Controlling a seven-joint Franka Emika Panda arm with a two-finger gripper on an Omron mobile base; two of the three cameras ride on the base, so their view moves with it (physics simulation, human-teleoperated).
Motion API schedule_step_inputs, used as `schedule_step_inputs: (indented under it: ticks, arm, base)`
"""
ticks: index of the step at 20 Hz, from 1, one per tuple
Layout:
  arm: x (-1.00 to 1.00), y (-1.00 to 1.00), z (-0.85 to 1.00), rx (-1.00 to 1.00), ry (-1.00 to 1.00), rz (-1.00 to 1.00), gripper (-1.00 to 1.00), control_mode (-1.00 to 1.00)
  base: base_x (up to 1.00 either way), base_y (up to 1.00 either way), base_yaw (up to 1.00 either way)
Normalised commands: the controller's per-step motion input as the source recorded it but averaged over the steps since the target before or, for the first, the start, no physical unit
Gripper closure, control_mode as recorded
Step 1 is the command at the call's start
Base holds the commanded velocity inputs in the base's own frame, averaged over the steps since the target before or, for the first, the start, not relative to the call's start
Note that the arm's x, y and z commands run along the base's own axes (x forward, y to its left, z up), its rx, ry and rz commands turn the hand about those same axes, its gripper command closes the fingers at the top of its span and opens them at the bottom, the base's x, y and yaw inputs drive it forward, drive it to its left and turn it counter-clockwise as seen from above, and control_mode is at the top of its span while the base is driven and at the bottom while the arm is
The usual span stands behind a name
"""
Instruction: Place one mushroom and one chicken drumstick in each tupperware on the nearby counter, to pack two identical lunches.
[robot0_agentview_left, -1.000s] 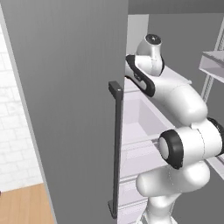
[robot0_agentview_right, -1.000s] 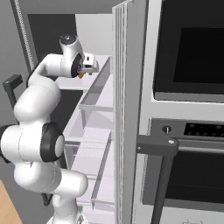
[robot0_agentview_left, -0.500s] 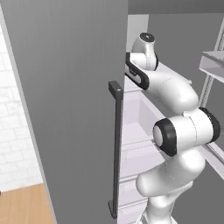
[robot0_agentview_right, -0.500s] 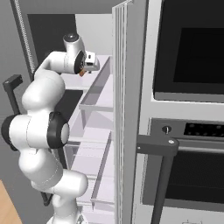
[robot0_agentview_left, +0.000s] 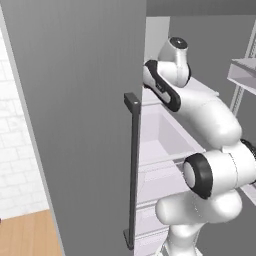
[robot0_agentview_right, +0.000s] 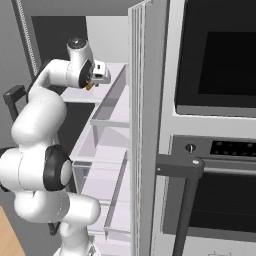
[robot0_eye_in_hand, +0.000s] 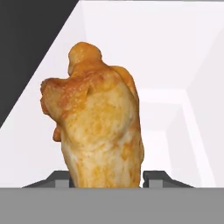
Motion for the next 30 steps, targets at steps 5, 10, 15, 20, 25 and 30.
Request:
schedule_step_inputs:
  ticks: [5,10,15,20,25,30]
  arm:
    - [-1.0,0.0,-0.04,0.0,-0.13,0.0,1.0,-1.0]
    - [-1.0,0.0,-0.02,0.01,-0.08,0.0,1.0,-1.0]
    - [-1.0,-0.01,0.0,0.02,-0.01,0.0,1.0,-1.0]
    - [-1.0,0.0,0.0,0.01,0.0,0.0,1.0,-1.0]
    - [-0.98,0.0,0.18,0.05,0.0,0.0,1.0,-1.0]
    - [-0.63,0.06,0.03,0.02,0.01,0.0,1.0,-1.0]
  base:
    - [0.0,0.0,0.0]
    - [0.0,0.0,0.0]
    - [0.0,0.0,0.0]
    - [0.0,0.0,0.0]
    - [0.0,0.0,0.0]
    - [0.0,0.0,0.0]
